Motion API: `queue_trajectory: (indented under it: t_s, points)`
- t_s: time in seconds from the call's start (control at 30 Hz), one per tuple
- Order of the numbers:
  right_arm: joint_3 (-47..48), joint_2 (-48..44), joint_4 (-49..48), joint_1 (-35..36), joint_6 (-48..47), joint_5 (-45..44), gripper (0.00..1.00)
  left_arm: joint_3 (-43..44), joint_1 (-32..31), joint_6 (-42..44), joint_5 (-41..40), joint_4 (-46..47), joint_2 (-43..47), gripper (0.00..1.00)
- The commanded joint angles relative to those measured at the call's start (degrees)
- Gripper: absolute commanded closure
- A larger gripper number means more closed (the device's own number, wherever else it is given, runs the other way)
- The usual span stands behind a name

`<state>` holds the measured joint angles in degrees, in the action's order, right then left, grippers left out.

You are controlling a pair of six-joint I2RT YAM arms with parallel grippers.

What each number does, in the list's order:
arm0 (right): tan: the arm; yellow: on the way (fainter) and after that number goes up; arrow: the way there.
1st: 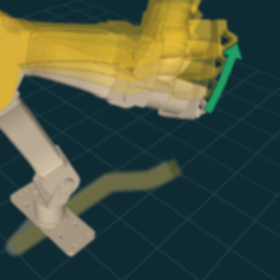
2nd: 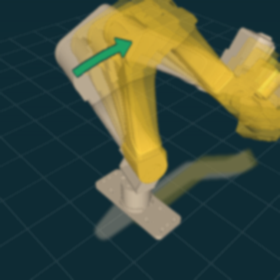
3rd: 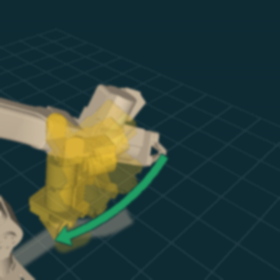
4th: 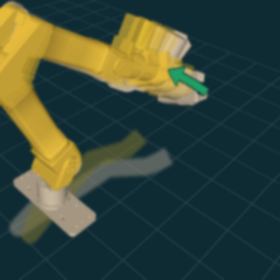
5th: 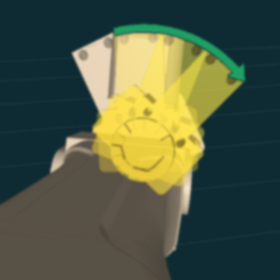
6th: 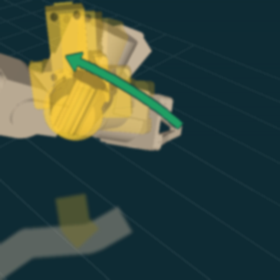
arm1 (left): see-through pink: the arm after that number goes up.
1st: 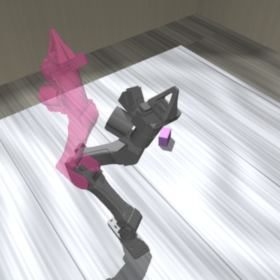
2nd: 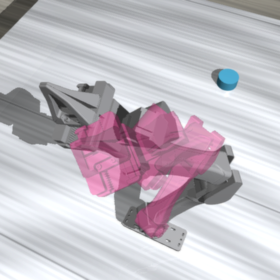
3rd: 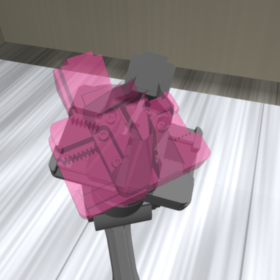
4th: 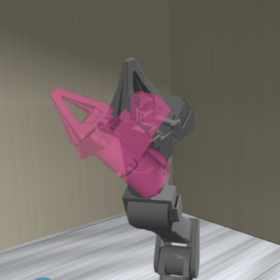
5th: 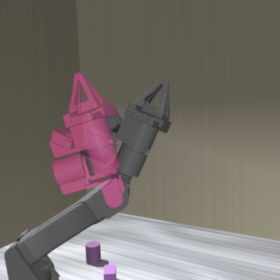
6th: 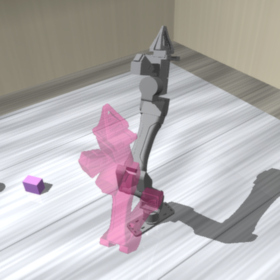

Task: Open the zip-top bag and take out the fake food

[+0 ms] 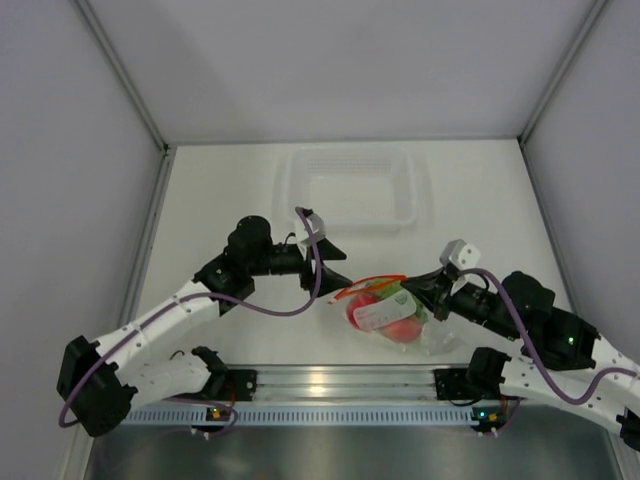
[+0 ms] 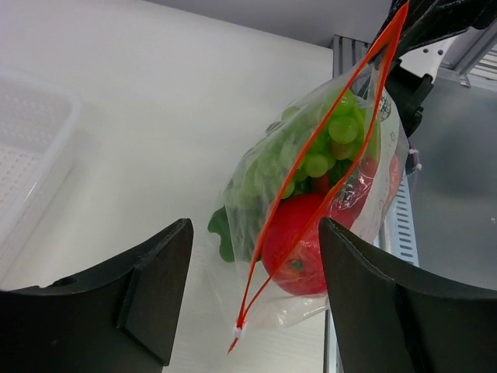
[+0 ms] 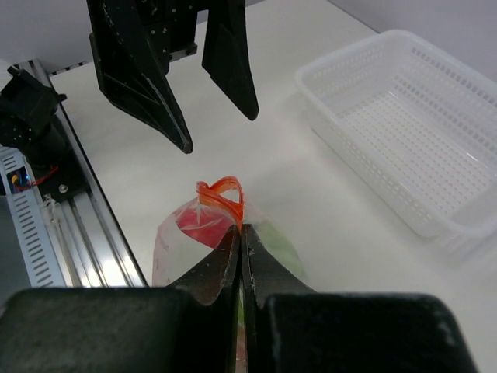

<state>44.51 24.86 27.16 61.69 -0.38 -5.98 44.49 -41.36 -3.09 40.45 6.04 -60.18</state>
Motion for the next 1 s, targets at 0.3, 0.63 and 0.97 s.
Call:
queue_trajectory:
  t_s: [0.3, 0.63, 0.97]
  points:
    - [0.2, -1.0, -7.7, -0.3, -1.6, 4.4, 1.0, 1.7, 0.1, -5.6, 9.5, 13.8, -8.1, 0.33]
    - [0.1, -0.5, -9.1, -0.3, -1.5, 2.3, 1.0, 0.6, -1.2, -5.4, 16.2, 14.4, -10.4, 0.33]
    - [-0.5, -0.4, -11.2, -0.2, -1.0, 2.5, 1.0, 0.5, -3.1, -5.3, 9.7, 14.4, -12.0, 0.71]
